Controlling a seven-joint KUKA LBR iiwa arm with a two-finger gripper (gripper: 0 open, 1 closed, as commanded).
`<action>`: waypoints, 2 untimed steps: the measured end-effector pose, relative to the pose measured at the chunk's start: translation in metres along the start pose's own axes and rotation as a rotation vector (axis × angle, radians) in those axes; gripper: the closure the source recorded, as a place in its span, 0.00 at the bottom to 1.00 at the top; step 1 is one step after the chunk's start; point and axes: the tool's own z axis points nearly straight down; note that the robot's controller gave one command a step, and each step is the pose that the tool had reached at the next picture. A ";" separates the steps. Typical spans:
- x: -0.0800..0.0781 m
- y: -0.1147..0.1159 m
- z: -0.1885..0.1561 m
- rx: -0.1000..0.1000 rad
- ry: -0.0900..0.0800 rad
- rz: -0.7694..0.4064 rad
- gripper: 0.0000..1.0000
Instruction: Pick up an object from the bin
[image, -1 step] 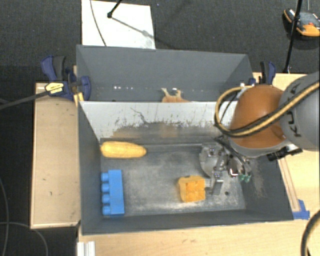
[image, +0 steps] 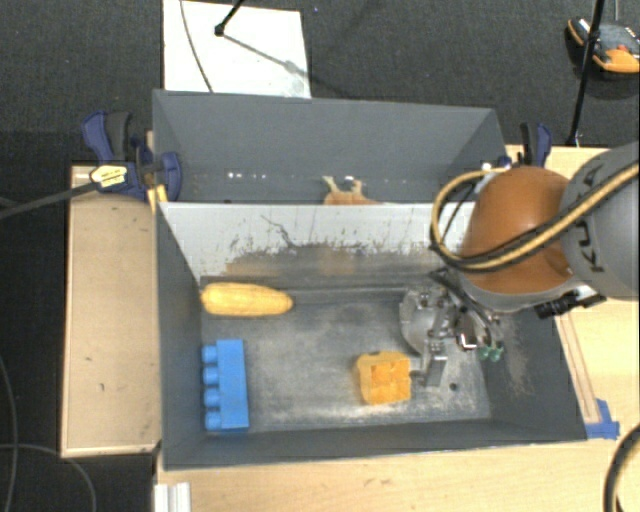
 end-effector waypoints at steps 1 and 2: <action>0.000 0.000 0.000 0.000 0.000 0.000 0.00; -0.001 -0.002 0.006 -0.001 -0.005 -0.031 0.00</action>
Offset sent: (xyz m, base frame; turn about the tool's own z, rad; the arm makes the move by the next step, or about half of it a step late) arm 0.0153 -0.0612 0.0300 -0.1655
